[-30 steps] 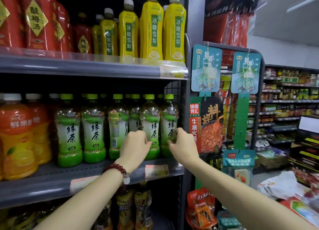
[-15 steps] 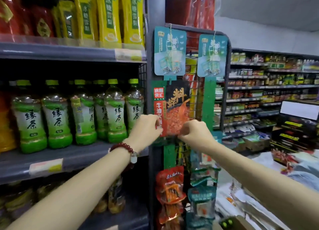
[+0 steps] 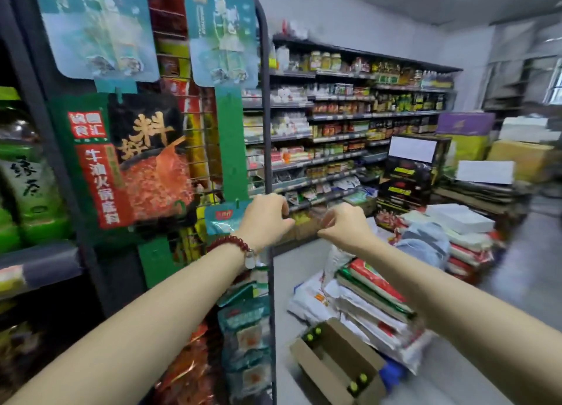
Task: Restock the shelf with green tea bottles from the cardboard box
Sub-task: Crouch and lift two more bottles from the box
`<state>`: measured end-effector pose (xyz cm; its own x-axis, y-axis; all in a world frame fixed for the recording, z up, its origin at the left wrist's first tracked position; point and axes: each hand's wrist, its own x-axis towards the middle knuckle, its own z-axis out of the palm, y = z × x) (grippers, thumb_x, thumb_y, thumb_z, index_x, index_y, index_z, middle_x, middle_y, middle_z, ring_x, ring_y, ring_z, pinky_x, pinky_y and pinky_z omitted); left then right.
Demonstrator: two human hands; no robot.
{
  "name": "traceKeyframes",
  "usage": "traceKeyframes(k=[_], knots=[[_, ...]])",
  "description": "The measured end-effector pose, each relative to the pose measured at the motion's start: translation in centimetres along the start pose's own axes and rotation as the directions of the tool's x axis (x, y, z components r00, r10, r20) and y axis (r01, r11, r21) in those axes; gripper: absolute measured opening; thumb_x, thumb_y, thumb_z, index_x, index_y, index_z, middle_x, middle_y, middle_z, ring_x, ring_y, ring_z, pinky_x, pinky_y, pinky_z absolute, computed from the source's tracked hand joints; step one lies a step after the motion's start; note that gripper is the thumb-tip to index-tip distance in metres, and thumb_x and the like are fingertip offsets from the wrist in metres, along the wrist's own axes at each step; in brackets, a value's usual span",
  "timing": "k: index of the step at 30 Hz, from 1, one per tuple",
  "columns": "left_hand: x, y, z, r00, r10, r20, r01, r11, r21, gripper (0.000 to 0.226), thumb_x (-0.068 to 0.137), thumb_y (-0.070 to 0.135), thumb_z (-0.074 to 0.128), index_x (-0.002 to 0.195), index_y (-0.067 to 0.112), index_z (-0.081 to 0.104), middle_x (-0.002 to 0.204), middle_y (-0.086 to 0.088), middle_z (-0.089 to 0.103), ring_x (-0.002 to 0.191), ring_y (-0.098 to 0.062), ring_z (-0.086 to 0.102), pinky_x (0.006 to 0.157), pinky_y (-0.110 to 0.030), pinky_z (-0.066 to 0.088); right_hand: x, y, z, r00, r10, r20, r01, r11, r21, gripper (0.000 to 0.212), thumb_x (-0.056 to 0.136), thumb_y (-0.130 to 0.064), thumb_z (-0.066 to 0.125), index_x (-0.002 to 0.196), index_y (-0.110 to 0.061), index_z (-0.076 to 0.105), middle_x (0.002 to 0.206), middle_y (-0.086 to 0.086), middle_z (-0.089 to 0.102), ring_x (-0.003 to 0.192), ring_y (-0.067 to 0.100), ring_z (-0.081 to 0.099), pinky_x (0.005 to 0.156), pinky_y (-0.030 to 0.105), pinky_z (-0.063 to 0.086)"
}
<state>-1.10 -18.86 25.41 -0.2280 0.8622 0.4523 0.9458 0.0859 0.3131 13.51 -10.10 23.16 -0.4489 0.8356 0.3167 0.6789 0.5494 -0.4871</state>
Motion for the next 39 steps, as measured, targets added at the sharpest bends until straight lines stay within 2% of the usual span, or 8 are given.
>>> traceKeyframes(k=[3, 9, 14, 18, 21, 30, 34, 39], knots=[[2.4, 1.2, 3.7, 0.998, 0.018, 0.058, -0.017, 0.999, -0.031, 0.022, 0.082, 0.024, 0.064, 0.094, 0.007, 0.068, 0.098, -0.011, 0.069, 0.096, -0.028, 0.062, 0.079, -0.032, 0.049, 1.6, 3.8, 0.6, 0.997, 0.077, -0.003, -0.077, 0.997, -0.002, 0.018, 0.075, -0.017, 0.067, 0.088, -0.007, 0.074, 0.095, 0.014, 0.074, 0.093, 0.029, 0.067, 0.073, 0.03, 0.053], [8.4, 1.8, 10.7, 0.986, 0.058, 0.153, -0.044, 0.995, -0.093, 0.021, 0.082, 0.023, 0.064, 0.088, 0.005, 0.07, 0.094, -0.01, 0.069, 0.09, -0.025, 0.063, 0.076, -0.032, 0.049, 6.0, 9.2, 2.2, 0.992, 0.127, -0.01, -0.127, 0.991, -0.036, 0.016, 0.076, -0.016, 0.065, 0.084, -0.004, 0.073, 0.088, 0.015, 0.074, 0.086, 0.029, 0.067, 0.074, 0.039, 0.058], [12.1, 1.7, 16.2, 0.975, 0.048, 0.217, -0.013, 0.987, -0.163, 0.022, 0.084, 0.023, 0.065, 0.086, 0.002, 0.071, 0.093, -0.011, 0.07, 0.09, -0.025, 0.063, 0.071, -0.031, 0.049, 9.5, 13.1, 3.5, 0.986, 0.168, 0.008, -0.167, 0.984, -0.063, 0.015, 0.077, -0.009, 0.063, 0.083, 0.001, 0.072, 0.084, 0.015, 0.072, 0.083, 0.029, 0.066, 0.059, 0.031, 0.053], [14.2, 1.7, 20.7, 0.965, 0.014, 0.264, 0.032, 0.985, -0.171, 0.022, 0.083, 0.021, 0.063, 0.083, 0.0, 0.071, 0.086, -0.014, 0.072, 0.084, -0.026, 0.066, 0.072, -0.036, 0.054, 12.3, 16.6, 5.6, 0.981, 0.191, 0.024, -0.189, 0.979, -0.072, 0.022, 0.075, -0.011, 0.063, 0.085, 0.006, 0.071, 0.087, 0.023, 0.073, 0.083, 0.033, 0.068, 0.073, 0.045, 0.058], [16.1, 1.9, 23.6, 0.955, -0.016, 0.297, 0.062, 0.987, -0.145, 0.021, 0.083, 0.021, 0.062, 0.072, 0.004, 0.068, 0.073, -0.015, 0.066, 0.072, -0.026, 0.062, 0.063, -0.032, 0.047, 14.7, 19.3, 7.4, 0.976, 0.199, 0.084, -0.194, 0.979, -0.066, 0.017, 0.075, -0.011, 0.063, 0.076, 0.003, 0.072, 0.08, 0.019, 0.073, 0.08, 0.029, 0.067, 0.069, 0.04, 0.057], [22.7, 3.9, 33.9, 0.922, -0.285, 0.262, 0.333, 0.929, -0.162, 0.019, 0.084, 0.02, 0.063, 0.085, 0.002, 0.07, 0.085, -0.012, 0.067, 0.084, -0.023, 0.061, 0.066, -0.026, 0.04, 24.8, 30.1, 11.7, 0.96, 0.063, 0.274, -0.042, 0.996, -0.081, 0.014, 0.074, -0.015, 0.064, 0.061, -0.012, 0.061, 0.067, 0.011, 0.061, 0.082, 0.032, 0.066, 0.061, 0.029, 0.04], [24.7, 4.0, 39.6, 0.878, -0.426, 0.218, 0.462, 0.873, -0.157, 0.018, 0.08, 0.018, 0.063, 0.089, 0.005, 0.071, 0.094, -0.012, 0.072, 0.094, -0.026, 0.064, 0.078, -0.03, 0.048, 28.3, 35.2, 13.9, 0.928, -0.045, 0.369, 0.061, 0.998, -0.031, 0.014, 0.076, -0.014, 0.067, 0.086, -0.006, 0.073, 0.091, 0.014, 0.073, 0.093, 0.028, 0.066, 0.074, 0.03, 0.049], [23.2, 2.6, 46.5, 0.818, -0.519, 0.247, 0.561, 0.816, -0.142, 0.021, 0.08, 0.022, 0.064, 0.093, 0.006, 0.071, 0.091, -0.013, 0.072, 0.092, -0.026, 0.064, 0.076, -0.032, 0.052, 28.7, 40.3, 19.0, 0.894, -0.061, 0.444, 0.072, 0.997, -0.008, 0.017, 0.075, -0.017, 0.066, 0.079, -0.001, 0.072, 0.085, 0.018, 0.073, 0.086, 0.031, 0.067, 0.071, 0.032, 0.05]])
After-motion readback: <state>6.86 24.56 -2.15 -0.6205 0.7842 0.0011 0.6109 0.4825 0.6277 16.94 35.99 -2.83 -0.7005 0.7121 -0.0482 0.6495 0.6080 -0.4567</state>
